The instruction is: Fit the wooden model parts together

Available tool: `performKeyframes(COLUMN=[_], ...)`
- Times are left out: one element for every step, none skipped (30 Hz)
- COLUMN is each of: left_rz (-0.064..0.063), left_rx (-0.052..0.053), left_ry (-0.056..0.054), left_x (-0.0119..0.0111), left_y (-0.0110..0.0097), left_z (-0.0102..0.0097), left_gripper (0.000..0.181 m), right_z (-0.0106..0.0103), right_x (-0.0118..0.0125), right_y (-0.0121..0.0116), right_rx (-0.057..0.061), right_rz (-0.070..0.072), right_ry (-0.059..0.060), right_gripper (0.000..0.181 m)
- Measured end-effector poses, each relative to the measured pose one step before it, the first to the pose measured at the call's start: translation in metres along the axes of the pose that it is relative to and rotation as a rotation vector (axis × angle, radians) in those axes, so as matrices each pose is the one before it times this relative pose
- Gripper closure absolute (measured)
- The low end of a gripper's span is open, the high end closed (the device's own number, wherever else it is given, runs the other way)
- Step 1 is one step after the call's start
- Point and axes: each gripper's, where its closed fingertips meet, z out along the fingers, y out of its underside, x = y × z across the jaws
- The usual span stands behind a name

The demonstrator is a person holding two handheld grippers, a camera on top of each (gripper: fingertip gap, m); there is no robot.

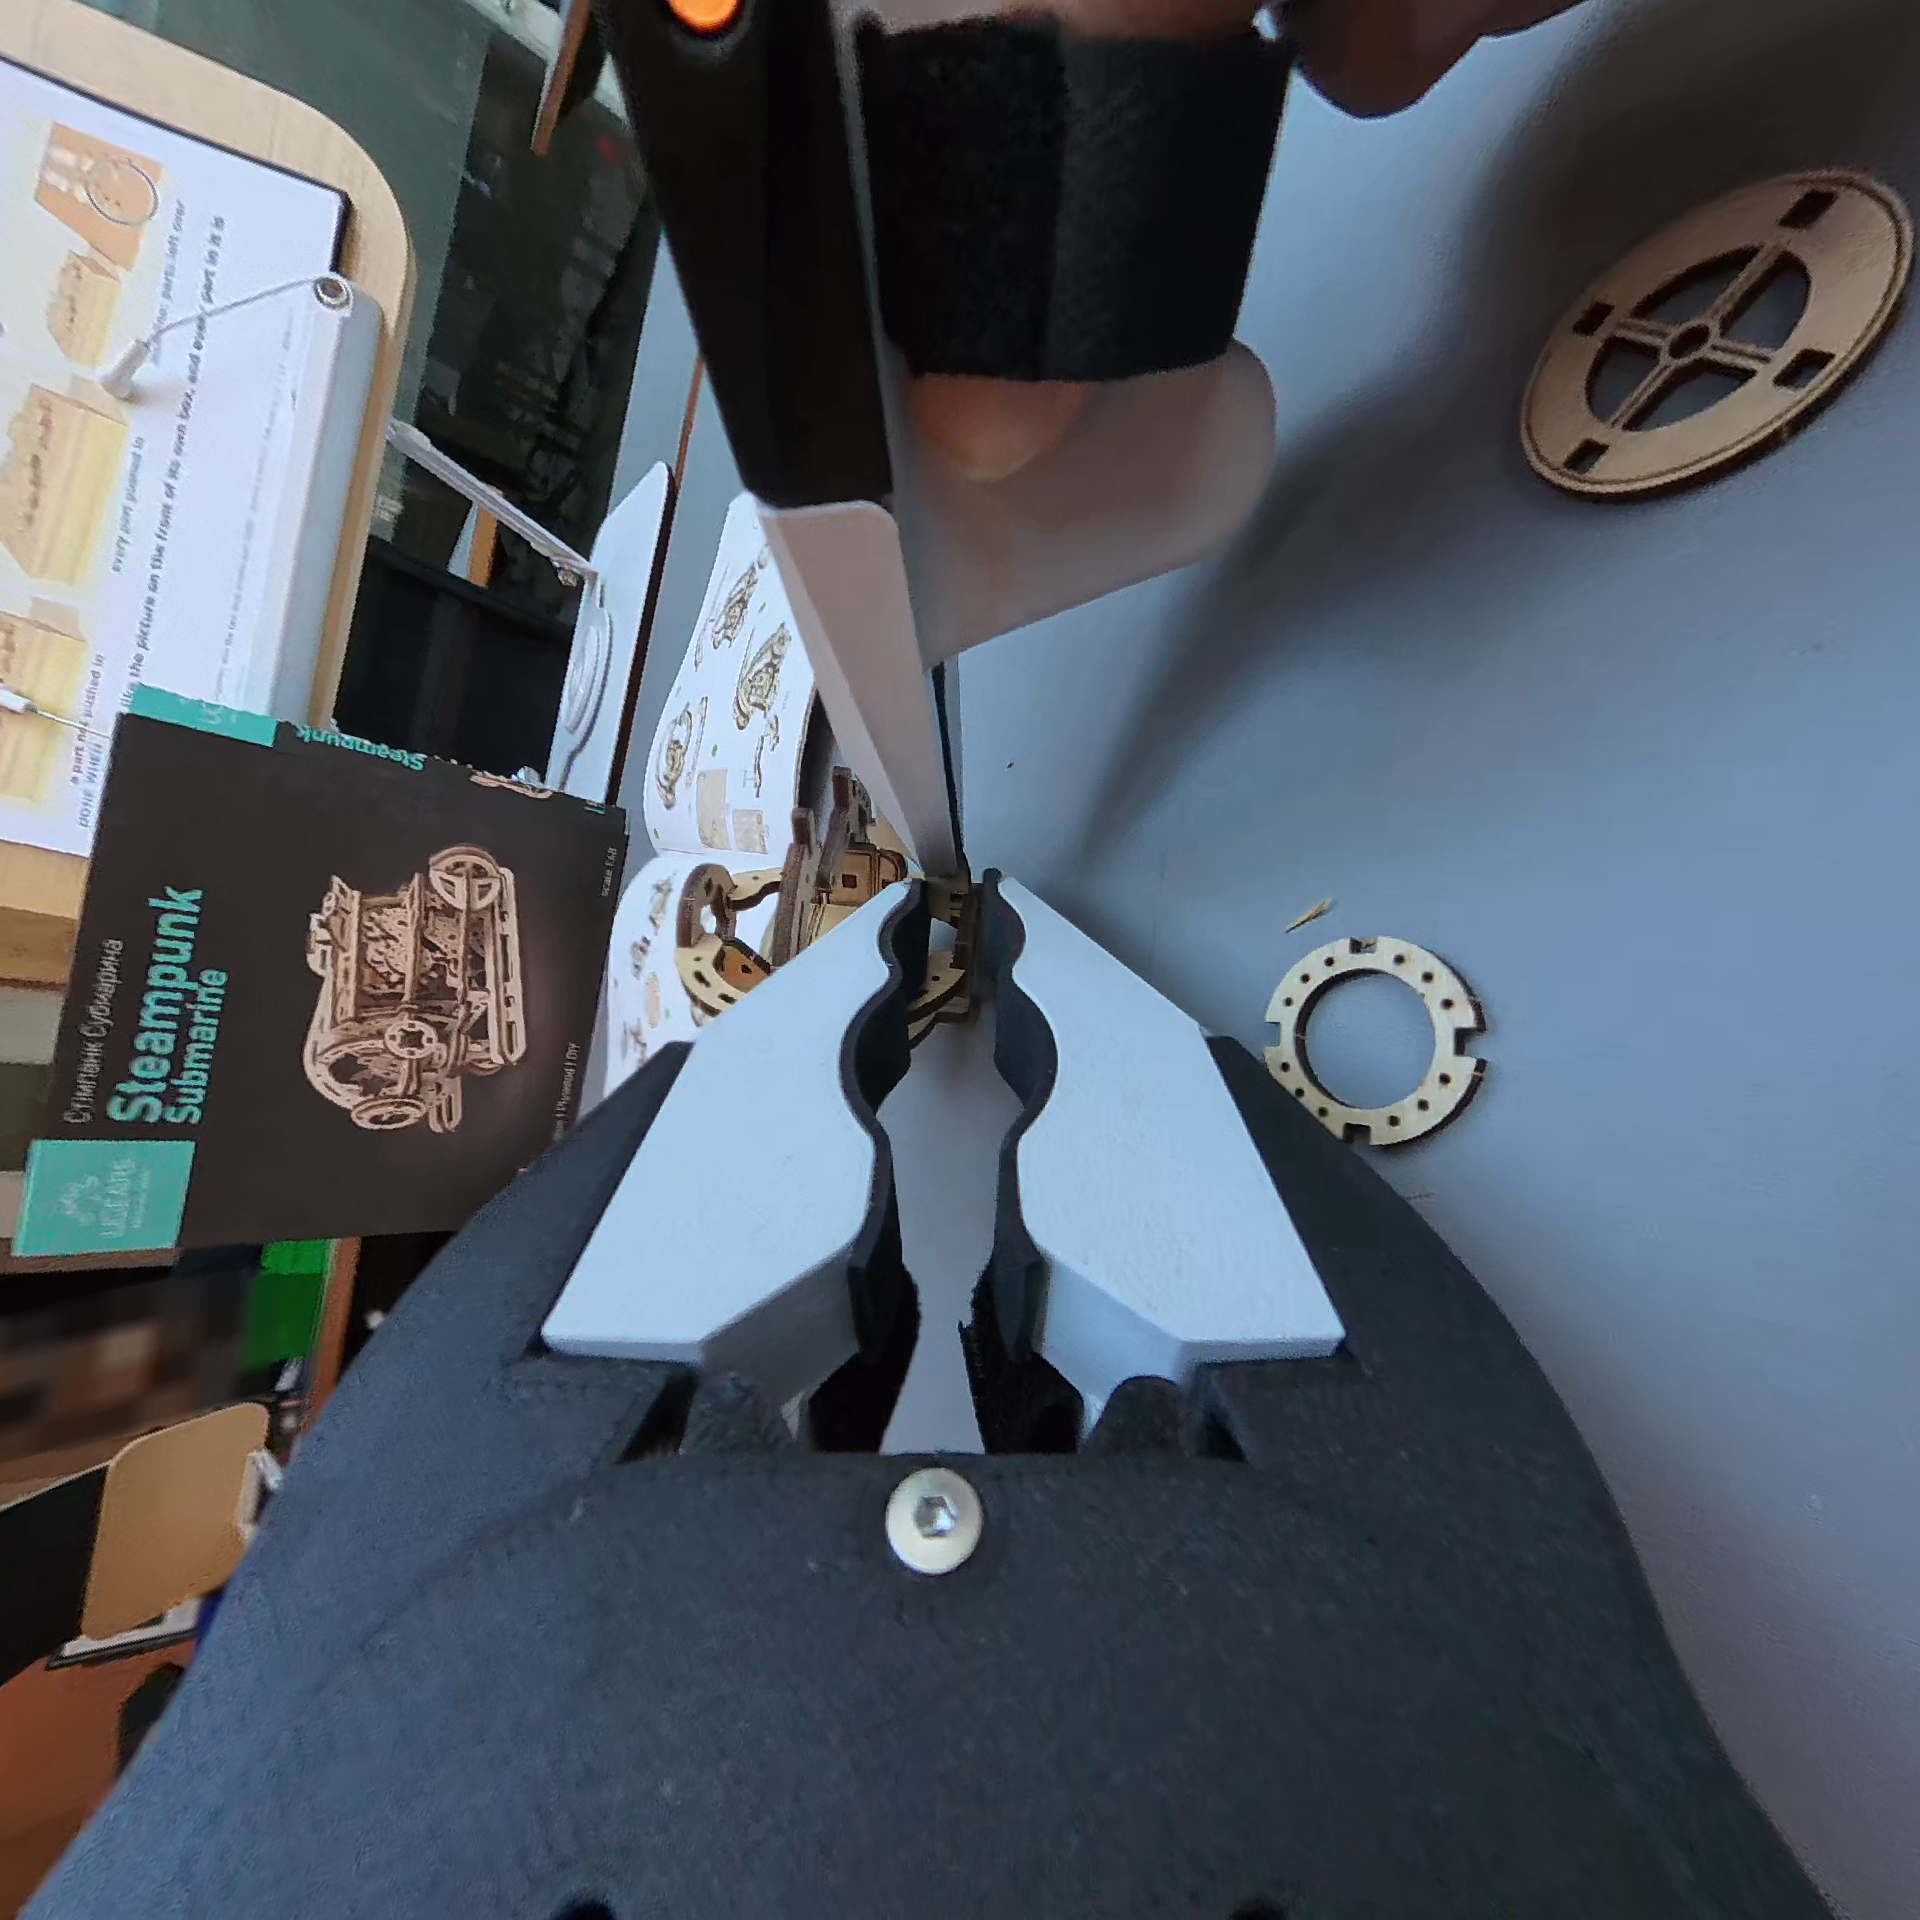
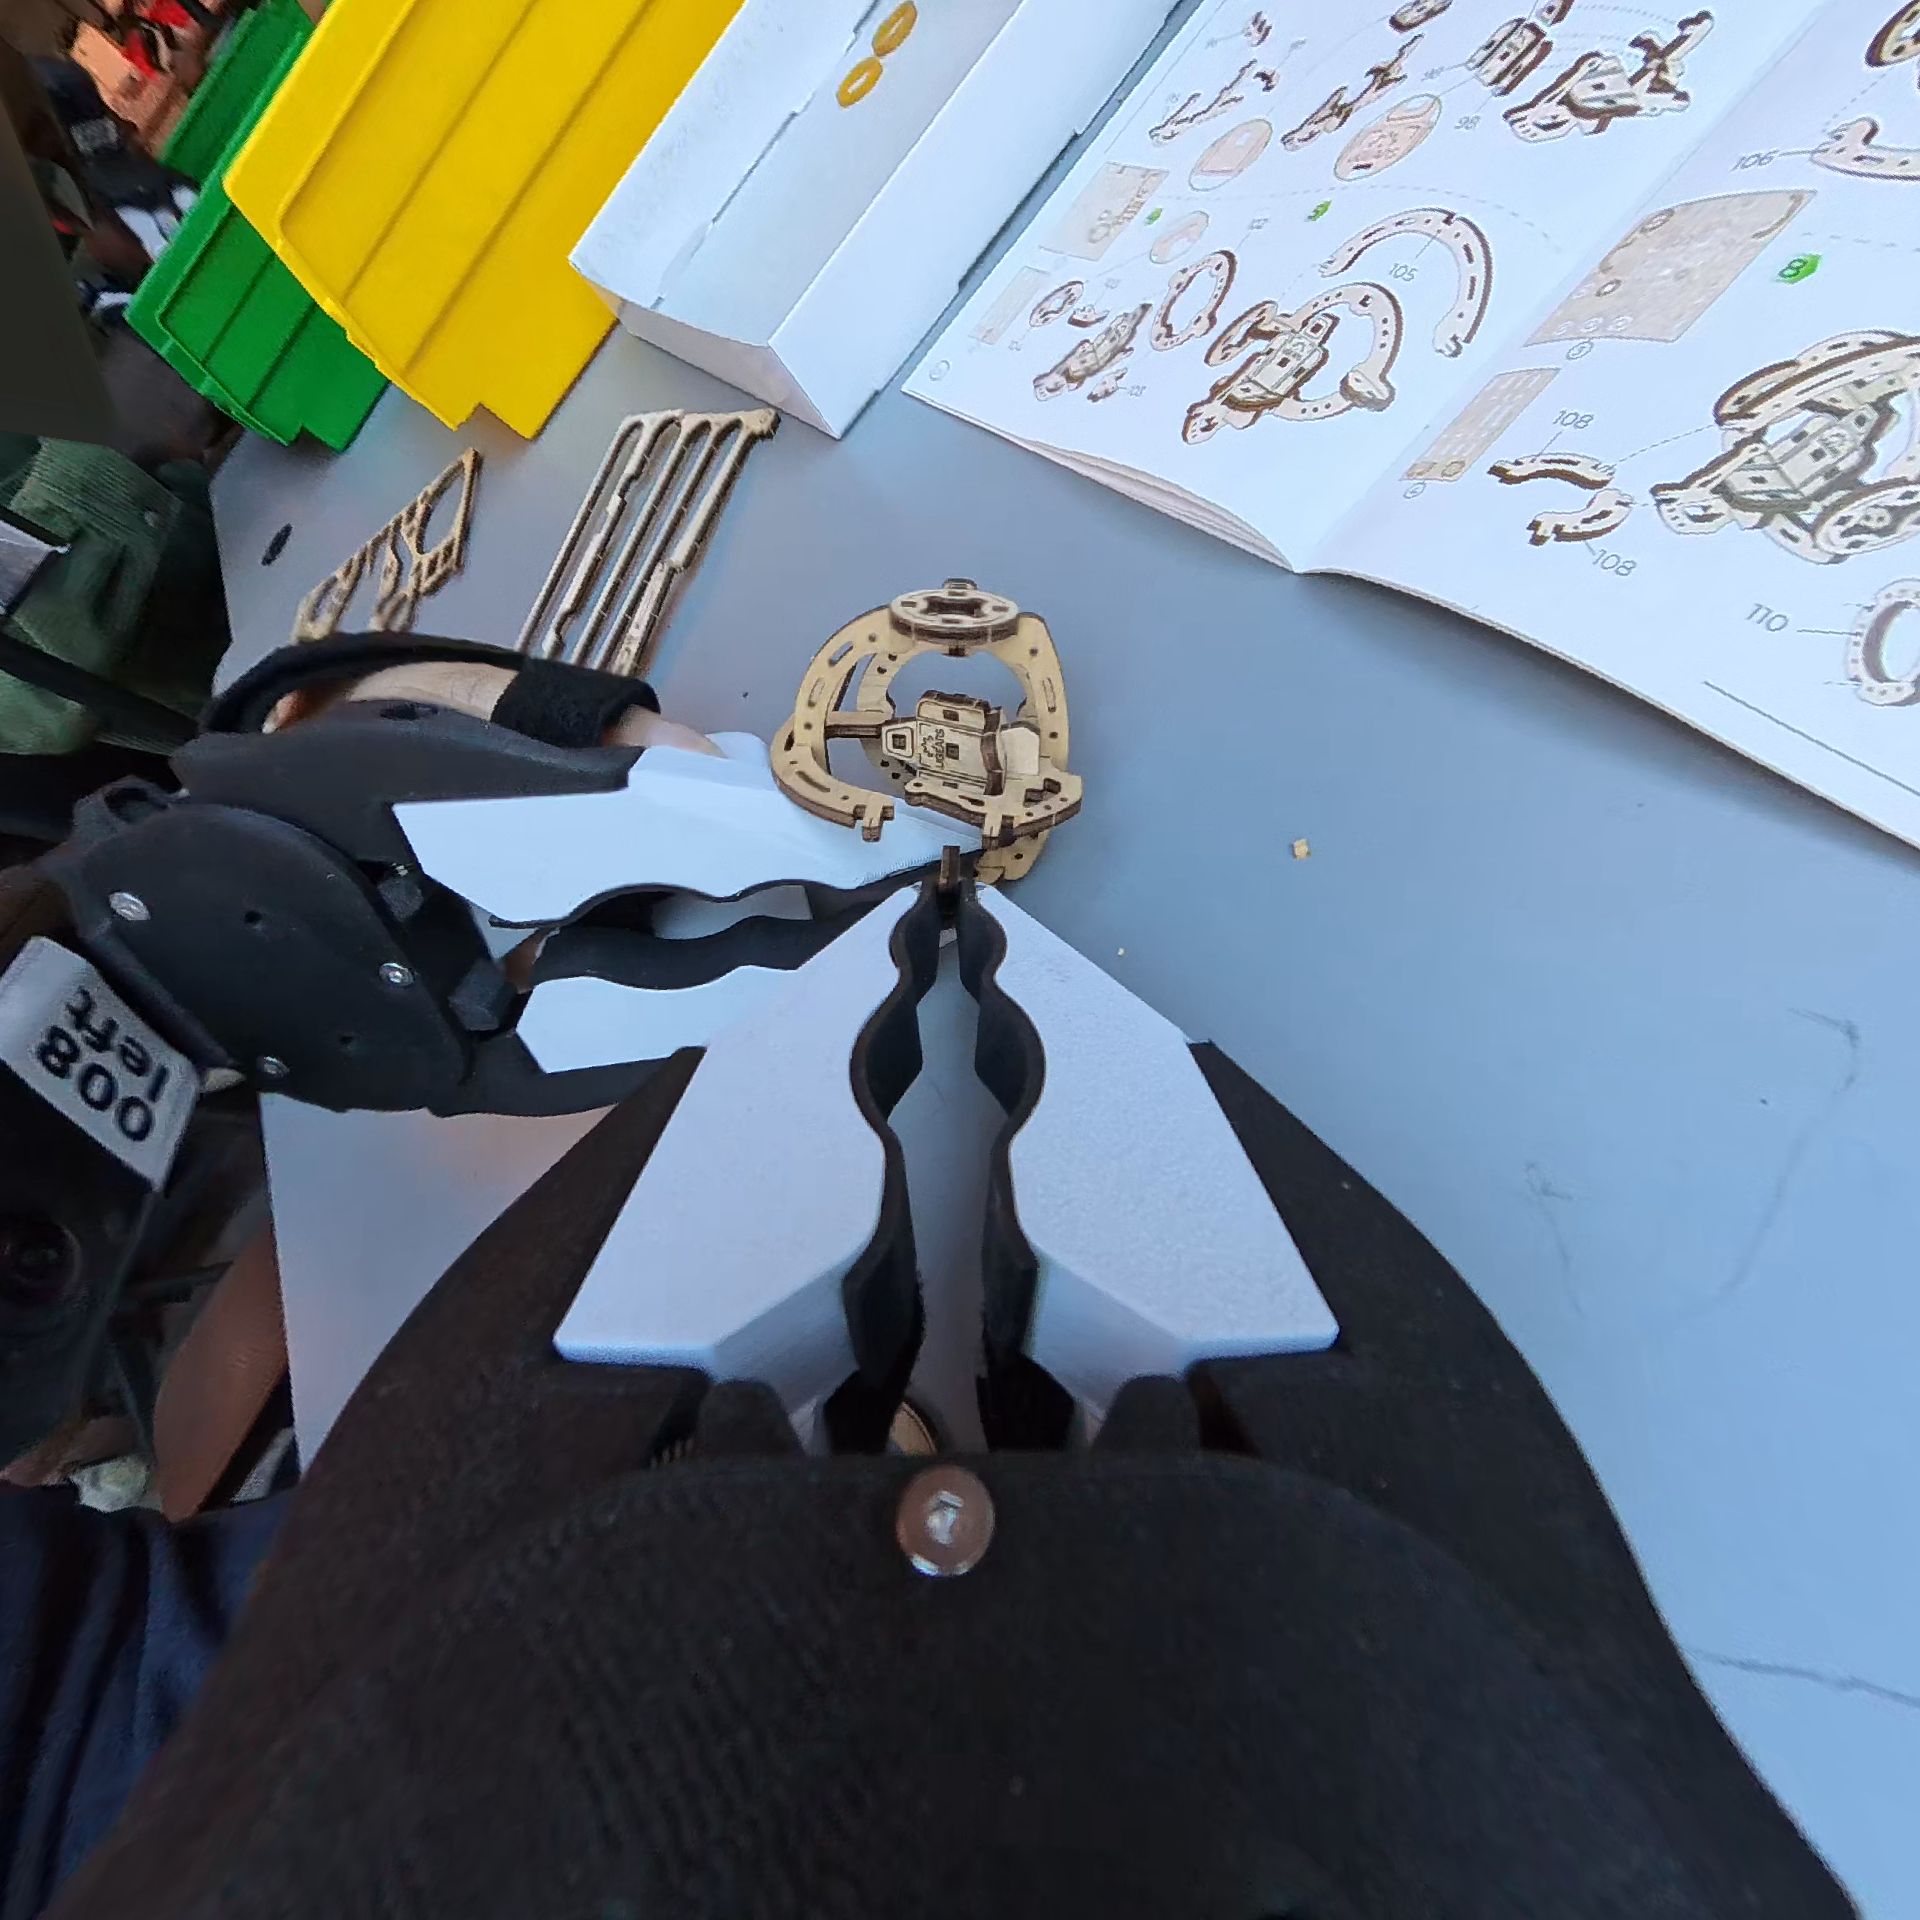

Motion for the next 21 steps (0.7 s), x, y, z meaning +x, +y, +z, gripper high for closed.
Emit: performKeyframes(left_rz=[0.0119, 0.0083, 0.0048, 0.0024, 0.0012, -0.0029, -0.0045, -0.0044, -0.0091, -0.0091, -0.0011, 0.0086, 0.0157, 0.0172, 0.0086, -0.0044, -0.0192, -0.0343, -0.0479, -0.0576, -0.0627], left_rx=[0.0004, -0.0024, 0.0011, 0.0042, 0.0027, 0.0017, 0.0069, 0.0135, 0.0177, 0.0194, 0.0172, 0.0191, 0.0289, 0.0397, 0.0491, 0.0540, 0.0440, 0.0279, 0.0141, -0.0008, -0.0089], left_ry=[-0.0122, -0.0052, -0.0056, -0.0097, -0.0065, -0.0047, -0.0070, -0.0031, 0.0011, 0.0055, 0.0077, 0.0020, -0.0066, -0.0165, -0.0262, -0.0317, -0.0312, -0.0247, -0.0113, 0.0017, 0.0008], left_x=[0.00000, 0.00071, 0.00022, -0.00092, -0.00091, -0.00095, -0.00134, -0.00074, 0.00010, 0.00090, 0.00155, 0.00106, -0.00010, -0.00220, -0.00502, -0.00775, -0.00991, -0.01062, -0.00957, -0.00790, -0.00796], left_y=[-0.00014, -0.00031, -0.00035, -0.00056, -0.00034, -0.00032, -0.00144, -0.00283, -0.00420, -0.00462, -0.00426, -0.00421, -0.00527, -0.00686, -0.00856, -0.00881, -0.00644, -0.00281, 0.00094, 0.00436, 0.00643], left_z=[-0.00013, -0.00023, -0.00017, -0.00047, -0.00056, -0.00058, -0.00095, -0.00179, -0.00237, -0.00246, -0.00241, -0.00296, -0.00391, -0.00553, -0.00683, -0.00732, -0.00616, -0.00426, -0.00261, -0.00128, -0.00058], left_gripper=[0.173, 0.172, 0.172, 0.172, 0.171, 0.169, 0.165, 0.161, 0.160, 0.159, 0.157, 0.156, 0.156, 0.157, 0.158, 0.160, 0.161, 0.158, 0.154, 0.151, 0.146], right_z=[-0.00009, -0.00012, -0.00036, -0.00077, -0.00061, -0.00055, -0.00040, -0.00031, -0.00021, -0.00033, -0.00042, -0.00066, -0.00091, -0.00107, -0.00164, -0.00196, -0.00235, -0.00274, -0.00303, -0.00302, -0.00311], right_x=[-0.00019, 0.00018, -0.00004, -0.00074, -0.00075, 0.00029, 0.00099, 0.00051, 0.00022, 0.00068, 0.00079, 0.00002, -0.00014, -0.00006, 0.00034, -0.00014, -0.00041, 0.00031, 0.00000, -0.00266, -0.00351], right_y=[-0.00020, 0.00086, 0.00017, -0.00134, -0.00077, -0.00047, -0.00013, -0.00001, 0.00010, 0.00002, 0.00005, 0.00003, -0.00007, -0.00001, -0.00046, 0.00006, 0.00026, -0.00046, -0.00053, -0.00100, -0.00162], right_rx=[0.0037, -0.0067, -0.0024, 0.0082, 0.0049, 0.0022, 0.0008, -0.0002, -0.0005, 0.0009, 0.0015, 0.0018, 0.0022, 0.0027, 0.0065, 0.0031, 0.0001, 0.0059, 0.0073, 0.0090, 0.0136], right_rz=[0.0166, 0.0110, 0.0058, 0.0105, 0.0101, 0.0051, 0.0015, 0.0029, 0.0048, 0.0060, 0.0076, 0.0093, 0.0128, 0.0150, 0.0178, 0.0194, 0.0191, 0.0193, 0.0223, 0.0272, 0.0332], right_ry=[-0.0115, -0.0099, -0.0087, -0.0112, -0.0101, -0.0027, 0.0022, -0.0010, -0.0047, -0.0036, -0.0043, -0.0089, -0.0123, -0.0137, -0.0139, -0.0188, -0.0209, -0.0177, -0.0199, -0.0390, -0.0454], right_gripper=[0.180, 0.180, 0.180, 0.180, 0.180, 0.180, 0.180, 0.180, 0.180, 0.180, 0.180, 0.180, 0.180, 0.180, 0.180, 0.180, 0.180, 0.180, 0.180, 0.180, 0.180])
